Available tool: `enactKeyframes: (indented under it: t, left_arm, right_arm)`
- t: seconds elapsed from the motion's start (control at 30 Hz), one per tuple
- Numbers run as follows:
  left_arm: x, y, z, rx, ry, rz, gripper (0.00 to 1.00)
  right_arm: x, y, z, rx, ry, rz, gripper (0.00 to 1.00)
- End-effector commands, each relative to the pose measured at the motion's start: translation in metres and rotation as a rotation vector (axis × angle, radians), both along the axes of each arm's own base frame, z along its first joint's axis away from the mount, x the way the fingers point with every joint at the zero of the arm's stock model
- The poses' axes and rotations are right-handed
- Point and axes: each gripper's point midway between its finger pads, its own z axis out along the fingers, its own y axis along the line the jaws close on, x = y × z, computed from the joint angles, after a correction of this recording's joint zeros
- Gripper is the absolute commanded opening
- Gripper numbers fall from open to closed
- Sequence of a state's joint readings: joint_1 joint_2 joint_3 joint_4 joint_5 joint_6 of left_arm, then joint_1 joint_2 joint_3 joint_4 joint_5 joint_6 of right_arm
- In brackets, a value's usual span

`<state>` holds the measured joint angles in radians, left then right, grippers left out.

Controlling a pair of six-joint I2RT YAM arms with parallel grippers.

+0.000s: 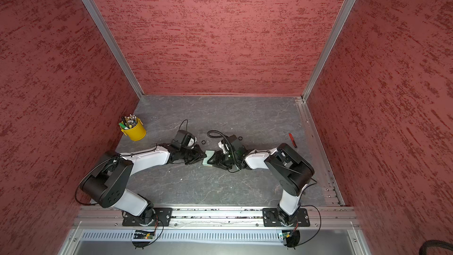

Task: Take the rings out of the lift-off lid box
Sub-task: Close the lid on the jewelry box.

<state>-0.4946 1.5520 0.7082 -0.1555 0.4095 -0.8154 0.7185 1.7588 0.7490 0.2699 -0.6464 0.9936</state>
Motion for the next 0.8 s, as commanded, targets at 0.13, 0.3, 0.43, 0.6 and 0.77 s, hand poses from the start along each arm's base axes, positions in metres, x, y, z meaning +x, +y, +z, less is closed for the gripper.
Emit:
enactKeyframes:
  t: [0.13,0.3,0.43,0.6,0.77]
  left_arm:
    - [-0.009,0.006,-0.014,0.048,0.041,0.006,0.21]
    - [-0.012,0.006,-0.017,0.045,0.045,0.012,0.22]
    - [-0.015,0.005,-0.019,0.043,0.052,0.012,0.21]
    - [-0.017,0.006,-0.02,0.038,0.056,0.022,0.21]
    - [-0.017,0.007,-0.019,0.045,0.053,0.023,0.22]
  right_arm:
    - [0.005,0.006,0.005,0.051,-0.016,-0.039,0.49]
    - [-0.002,0.004,-0.003,0.058,0.009,-0.041,0.45]
    - [-0.006,0.003,-0.009,0.063,0.022,-0.042,0.43]
    - [-0.007,0.002,-0.01,0.085,0.02,-0.047,0.38]
    - [-0.004,0.003,-0.004,0.083,0.0,-0.046,0.41]
